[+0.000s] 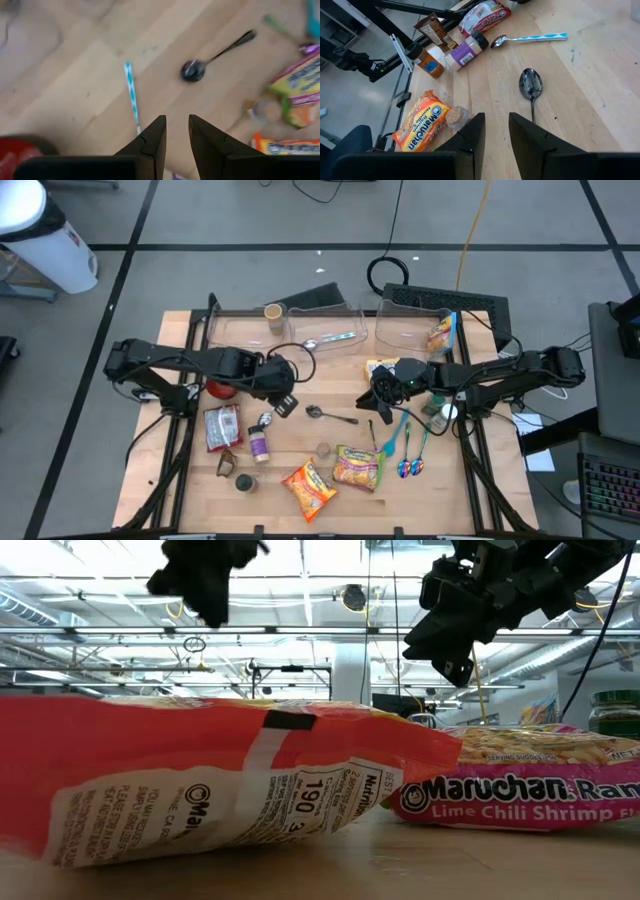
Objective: Pick & Place Food Item
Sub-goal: Put the blue patterned spoon into the middle transparent bin
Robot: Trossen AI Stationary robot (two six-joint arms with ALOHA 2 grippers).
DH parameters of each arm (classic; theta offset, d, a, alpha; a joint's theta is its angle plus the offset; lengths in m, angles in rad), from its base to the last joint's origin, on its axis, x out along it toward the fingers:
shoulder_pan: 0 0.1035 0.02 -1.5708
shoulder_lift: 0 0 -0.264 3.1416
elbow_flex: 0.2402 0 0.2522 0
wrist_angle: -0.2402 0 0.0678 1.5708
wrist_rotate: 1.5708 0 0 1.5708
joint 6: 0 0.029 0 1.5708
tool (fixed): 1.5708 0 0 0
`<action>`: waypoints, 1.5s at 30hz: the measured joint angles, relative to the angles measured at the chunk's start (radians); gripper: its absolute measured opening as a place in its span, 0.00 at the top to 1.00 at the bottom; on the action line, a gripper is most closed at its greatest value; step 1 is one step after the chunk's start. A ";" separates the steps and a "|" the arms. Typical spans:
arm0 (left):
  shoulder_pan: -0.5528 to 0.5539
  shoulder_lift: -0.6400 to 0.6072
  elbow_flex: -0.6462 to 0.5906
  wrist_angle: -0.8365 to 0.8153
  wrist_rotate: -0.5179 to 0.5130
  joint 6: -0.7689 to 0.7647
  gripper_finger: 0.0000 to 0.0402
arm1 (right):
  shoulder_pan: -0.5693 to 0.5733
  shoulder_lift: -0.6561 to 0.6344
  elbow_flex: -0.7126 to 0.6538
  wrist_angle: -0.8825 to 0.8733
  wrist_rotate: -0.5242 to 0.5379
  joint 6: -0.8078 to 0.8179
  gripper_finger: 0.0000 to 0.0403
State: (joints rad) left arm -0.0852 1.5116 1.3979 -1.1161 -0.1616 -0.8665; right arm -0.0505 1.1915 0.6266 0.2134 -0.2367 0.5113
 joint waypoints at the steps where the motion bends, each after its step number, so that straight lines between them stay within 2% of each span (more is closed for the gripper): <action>1: 0.006 0.000 -0.020 0.001 0.022 -0.006 0.78 | 0.000 0.000 0.000 0.000 0.000 0.000 0.81; 9: 0.019 0.000 -0.225 0.180 0.136 -0.031 0.78 | 0.000 0.000 0.000 -0.001 -0.001 0.026 0.81; 13: 0.024 0.000 -0.303 0.243 0.147 -0.046 0.78 | 0.000 0.000 0.000 -0.001 0.000 0.026 0.81; 19: 0.048 0.000 -0.330 0.256 0.188 -0.003 0.78 | 0.000 0.000 0.000 -0.001 -0.001 0.026 0.81; 22: 0.054 0.000 -0.330 0.256 0.191 -0.001 0.84 | 0.000 0.000 0.000 -0.001 0.000 0.026 0.81; 25: 0.060 0.000 -0.330 0.249 0.161 -0.002 0.96 | 0.000 0.000 0.000 -0.001 0.000 0.027 0.81; 27: 0.061 0.000 -0.330 0.247 0.121 -0.016 0.98 | 0.000 0.000 0.000 -0.001 0.000 0.033 0.81; 32: 0.087 0.000 -0.330 0.246 0.076 -0.033 0.87 | 0.000 0.000 0.000 -0.001 -0.001 0.053 0.81; 45: 0.153 0.000 -0.330 0.249 0.125 0.091 0.50 | 0.000 0.000 0.000 -0.001 0.001 0.051 0.81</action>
State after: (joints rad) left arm 0.0677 1.5120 1.0676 -0.8673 -0.0368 -0.7753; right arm -0.0505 1.1915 0.6266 0.2127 -0.2354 0.5628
